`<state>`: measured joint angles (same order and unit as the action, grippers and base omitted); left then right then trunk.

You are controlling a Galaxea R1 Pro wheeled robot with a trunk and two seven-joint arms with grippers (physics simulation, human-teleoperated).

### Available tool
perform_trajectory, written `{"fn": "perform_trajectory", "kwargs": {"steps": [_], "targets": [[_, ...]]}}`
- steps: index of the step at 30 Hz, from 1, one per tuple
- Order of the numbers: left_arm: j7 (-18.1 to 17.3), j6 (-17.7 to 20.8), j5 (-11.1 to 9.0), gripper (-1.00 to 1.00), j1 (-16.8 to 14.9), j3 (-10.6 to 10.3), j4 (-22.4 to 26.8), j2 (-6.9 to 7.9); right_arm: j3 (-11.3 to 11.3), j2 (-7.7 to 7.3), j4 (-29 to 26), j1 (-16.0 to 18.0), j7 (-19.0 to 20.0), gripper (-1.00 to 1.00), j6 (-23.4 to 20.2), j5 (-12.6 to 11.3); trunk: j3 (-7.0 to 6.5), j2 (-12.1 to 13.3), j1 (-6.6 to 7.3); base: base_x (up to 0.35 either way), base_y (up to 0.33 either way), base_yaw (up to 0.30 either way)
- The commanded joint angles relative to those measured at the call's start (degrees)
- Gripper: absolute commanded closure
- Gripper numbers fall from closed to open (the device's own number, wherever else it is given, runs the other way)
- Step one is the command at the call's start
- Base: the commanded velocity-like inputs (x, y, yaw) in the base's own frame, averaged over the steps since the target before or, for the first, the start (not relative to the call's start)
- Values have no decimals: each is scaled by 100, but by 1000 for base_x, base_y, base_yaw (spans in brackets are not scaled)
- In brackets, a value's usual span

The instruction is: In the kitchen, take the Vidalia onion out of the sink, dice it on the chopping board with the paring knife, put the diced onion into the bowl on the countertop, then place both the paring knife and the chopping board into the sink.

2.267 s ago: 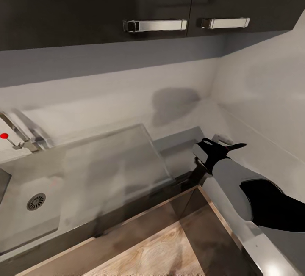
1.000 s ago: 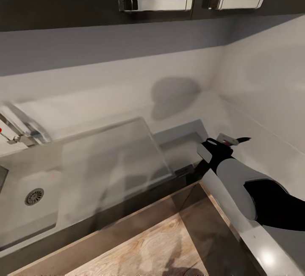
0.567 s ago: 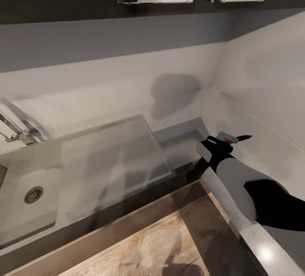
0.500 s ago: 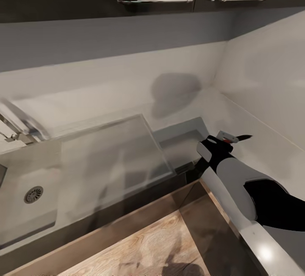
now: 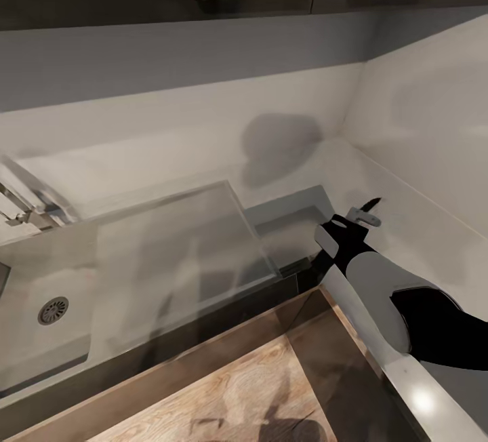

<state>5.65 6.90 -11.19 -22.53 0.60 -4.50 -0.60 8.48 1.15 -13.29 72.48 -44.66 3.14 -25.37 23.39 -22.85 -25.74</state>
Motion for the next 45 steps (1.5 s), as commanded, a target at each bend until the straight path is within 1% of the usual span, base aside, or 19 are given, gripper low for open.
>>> {"fn": "perform_trajectory", "kwargs": {"steps": [1,32,41,42,45], "targets": [[16,9,-41,-100,-6,4,-7,-1,-21,-2,301,3,-34,100,-18,-117,9,-7,-4,0,0,0],[15,5,-41,-100,-6,10,2,-10,14,8,192,3,-34,100,-26,-82,9,-7,-4,0,0,0],[-19,-33,-44,-100,-6,10,9,-10,21,51,177,3,11,100,-25,-76,9,-7,-4,0,0,0],[-23,-40,-49,-100,-6,10,9,-8,22,51,177,3,25,100,-24,-69,9,-7,-4,0,0,0],[-28,-90,-282,-100,-6,13,10,4,76,50,171,3,43,100,-36,-58,9,-7,-4,0,0,0]]}}
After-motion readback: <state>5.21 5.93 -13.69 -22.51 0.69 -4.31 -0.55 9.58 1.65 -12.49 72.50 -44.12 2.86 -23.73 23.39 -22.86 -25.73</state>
